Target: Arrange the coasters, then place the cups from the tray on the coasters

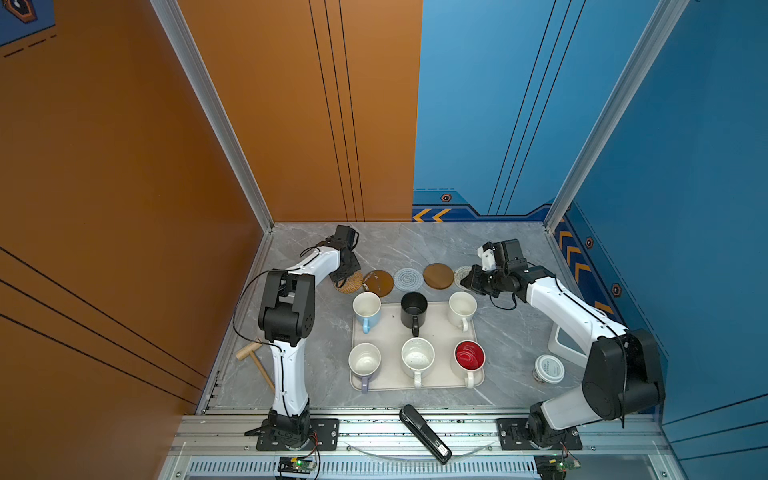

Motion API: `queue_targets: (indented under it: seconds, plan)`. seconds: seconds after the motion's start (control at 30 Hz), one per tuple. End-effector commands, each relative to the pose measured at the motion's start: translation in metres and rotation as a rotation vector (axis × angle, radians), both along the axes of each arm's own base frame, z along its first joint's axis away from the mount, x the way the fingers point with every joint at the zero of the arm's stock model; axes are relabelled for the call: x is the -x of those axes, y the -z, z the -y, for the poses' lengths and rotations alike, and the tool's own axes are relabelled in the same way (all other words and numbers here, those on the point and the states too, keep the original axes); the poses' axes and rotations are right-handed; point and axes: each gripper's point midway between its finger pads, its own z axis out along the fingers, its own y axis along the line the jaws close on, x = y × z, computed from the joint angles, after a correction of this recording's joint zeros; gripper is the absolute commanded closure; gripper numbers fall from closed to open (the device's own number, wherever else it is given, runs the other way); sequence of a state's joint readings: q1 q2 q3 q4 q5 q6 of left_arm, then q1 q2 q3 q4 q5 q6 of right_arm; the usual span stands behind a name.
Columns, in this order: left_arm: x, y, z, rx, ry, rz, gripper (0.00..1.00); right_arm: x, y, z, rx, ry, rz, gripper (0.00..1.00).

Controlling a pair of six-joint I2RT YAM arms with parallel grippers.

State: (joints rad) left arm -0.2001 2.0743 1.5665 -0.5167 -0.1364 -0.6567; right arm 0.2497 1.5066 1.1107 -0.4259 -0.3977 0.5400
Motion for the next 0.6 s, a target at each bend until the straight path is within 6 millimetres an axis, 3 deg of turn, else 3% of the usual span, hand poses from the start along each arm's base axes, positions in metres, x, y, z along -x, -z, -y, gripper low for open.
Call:
queue_targets:
  seconds: [0.0, 0.1, 0.27, 0.37, 0.57]
  plan:
    - [-0.003, -0.046, 0.016, 0.007, 0.028, 0.092, 1.00, -0.003, -0.022, -0.008, -0.020, -0.029, 0.049, 0.97]
    - [0.002, -0.055, 0.045, 0.048, 0.132, 0.091, 1.00, -0.008, -0.024, -0.010, -0.016, -0.036, 0.045, 0.97]
    - [0.022, -0.049, 0.094, 0.085, 0.327, -0.018, 1.00, -0.014, -0.028, -0.020, -0.016, -0.060, 0.048, 0.97]
    - [0.033, -0.043, 0.113, 0.089, 0.416, -0.083, 1.00, -0.016, -0.028, -0.024, -0.015, -0.071, 0.047, 0.97]
    - [0.038, -0.025, 0.133, 0.140, 0.499, -0.171, 1.00, -0.017, -0.025, -0.028, -0.015, -0.081, 0.038, 0.97]
